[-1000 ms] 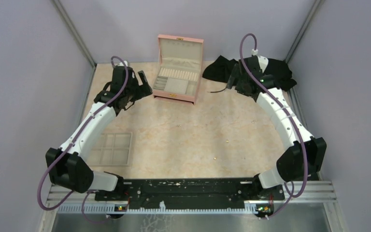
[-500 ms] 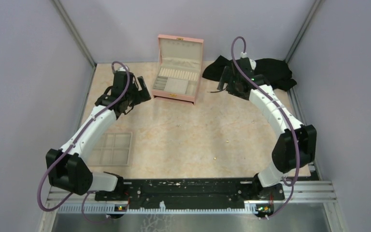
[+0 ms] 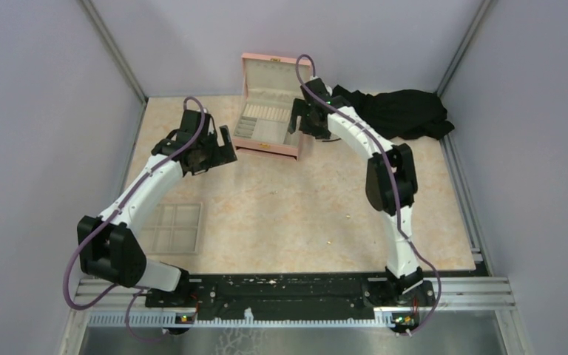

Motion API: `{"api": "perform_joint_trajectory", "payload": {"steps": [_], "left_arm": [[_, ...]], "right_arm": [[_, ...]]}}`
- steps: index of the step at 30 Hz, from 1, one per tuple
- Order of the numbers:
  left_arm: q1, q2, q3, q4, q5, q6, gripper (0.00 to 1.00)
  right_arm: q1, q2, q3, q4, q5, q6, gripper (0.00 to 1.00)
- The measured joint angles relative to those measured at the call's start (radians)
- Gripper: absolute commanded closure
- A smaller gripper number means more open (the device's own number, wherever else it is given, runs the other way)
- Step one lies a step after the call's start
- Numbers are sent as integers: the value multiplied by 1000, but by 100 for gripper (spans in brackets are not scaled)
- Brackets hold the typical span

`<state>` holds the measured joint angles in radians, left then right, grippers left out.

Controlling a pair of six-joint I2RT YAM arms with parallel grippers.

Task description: Organize the mixed jewelry

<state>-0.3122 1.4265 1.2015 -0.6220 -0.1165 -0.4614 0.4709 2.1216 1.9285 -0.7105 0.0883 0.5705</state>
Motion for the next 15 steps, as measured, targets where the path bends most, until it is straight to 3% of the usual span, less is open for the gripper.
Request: {"api": "perform_joint_trajectory", "payload": {"steps": [7,15], "left_arm": [[0,-1,0,-1,23,-18,2],[0,12,0,-15,22,-22,2]], "right_arm": [[0,149,145,-39,14,35,52],[0,166,153,-41,31,59,95]]}}
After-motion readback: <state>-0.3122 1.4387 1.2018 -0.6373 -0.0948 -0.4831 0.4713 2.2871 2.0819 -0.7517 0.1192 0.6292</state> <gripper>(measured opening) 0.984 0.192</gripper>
